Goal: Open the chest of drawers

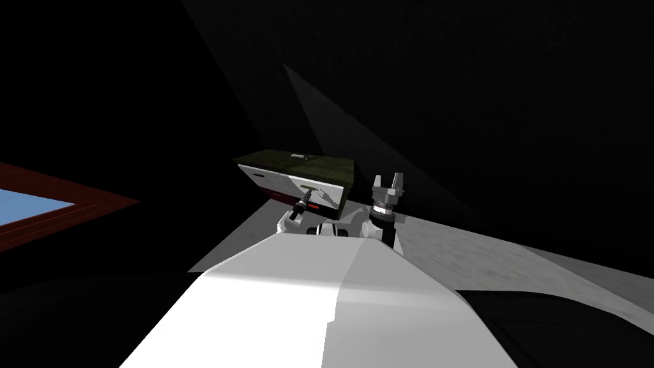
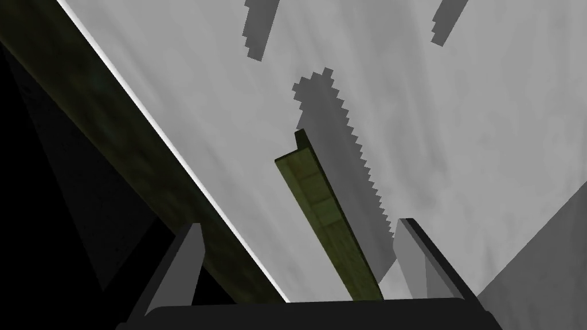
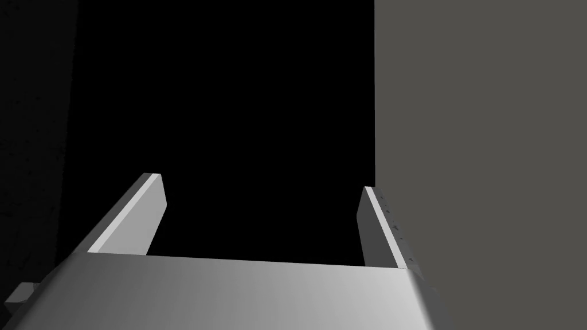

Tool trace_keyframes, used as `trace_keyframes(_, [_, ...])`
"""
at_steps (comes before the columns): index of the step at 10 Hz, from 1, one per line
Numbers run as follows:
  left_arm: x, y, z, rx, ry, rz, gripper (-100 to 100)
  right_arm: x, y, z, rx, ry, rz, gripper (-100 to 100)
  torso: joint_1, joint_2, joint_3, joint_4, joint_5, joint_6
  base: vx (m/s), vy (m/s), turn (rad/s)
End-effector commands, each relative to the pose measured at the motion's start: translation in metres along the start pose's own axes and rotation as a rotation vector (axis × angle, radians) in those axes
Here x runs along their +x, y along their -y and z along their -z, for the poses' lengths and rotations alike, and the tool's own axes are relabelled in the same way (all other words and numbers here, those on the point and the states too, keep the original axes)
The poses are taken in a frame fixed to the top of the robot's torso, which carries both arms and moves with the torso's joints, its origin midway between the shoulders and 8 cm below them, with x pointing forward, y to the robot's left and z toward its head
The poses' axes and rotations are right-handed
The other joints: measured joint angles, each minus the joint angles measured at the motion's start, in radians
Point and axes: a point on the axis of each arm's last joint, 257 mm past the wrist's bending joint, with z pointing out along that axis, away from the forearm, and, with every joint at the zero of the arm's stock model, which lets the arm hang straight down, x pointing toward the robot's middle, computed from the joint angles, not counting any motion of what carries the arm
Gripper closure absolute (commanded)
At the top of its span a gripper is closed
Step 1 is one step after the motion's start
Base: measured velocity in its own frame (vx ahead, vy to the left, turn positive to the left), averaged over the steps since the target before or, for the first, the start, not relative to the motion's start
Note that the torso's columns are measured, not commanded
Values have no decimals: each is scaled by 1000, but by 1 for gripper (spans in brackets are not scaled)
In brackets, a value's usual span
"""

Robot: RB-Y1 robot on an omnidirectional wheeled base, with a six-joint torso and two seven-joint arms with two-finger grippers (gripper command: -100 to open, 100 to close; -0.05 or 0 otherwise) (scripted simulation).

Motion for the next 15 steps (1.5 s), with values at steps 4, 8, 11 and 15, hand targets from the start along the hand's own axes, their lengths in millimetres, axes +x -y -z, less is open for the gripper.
trace_keyframes(4, [0, 2, 1, 1, -3, -1, 100, 0, 0, 0, 0, 0, 0, 0, 2, 4, 3, 1, 1, 0, -4, -3, 8])
trace_keyframes(8, [1, 4, 4, 2, -8, -2, 100, 0, 0, 0, 0, 0, 0, 0, -1, 0, 0, 0, 0, 0, -156, 37, 18])
trace_keyframes(11, [0, 0, 2, -1, -1, 0, -100, 0, 0, 0, 0, 0, 0, 0, -2, -11, -7, -3, -1, 0, 128, -38, -21])
trace_keyframes(15, [0, -1, 0, 0, 2, 1, -100, 0, 0, 0, 0, 0, 0, 0, 1, 7, 4, 2, 0, 0, 118, -13, -11])
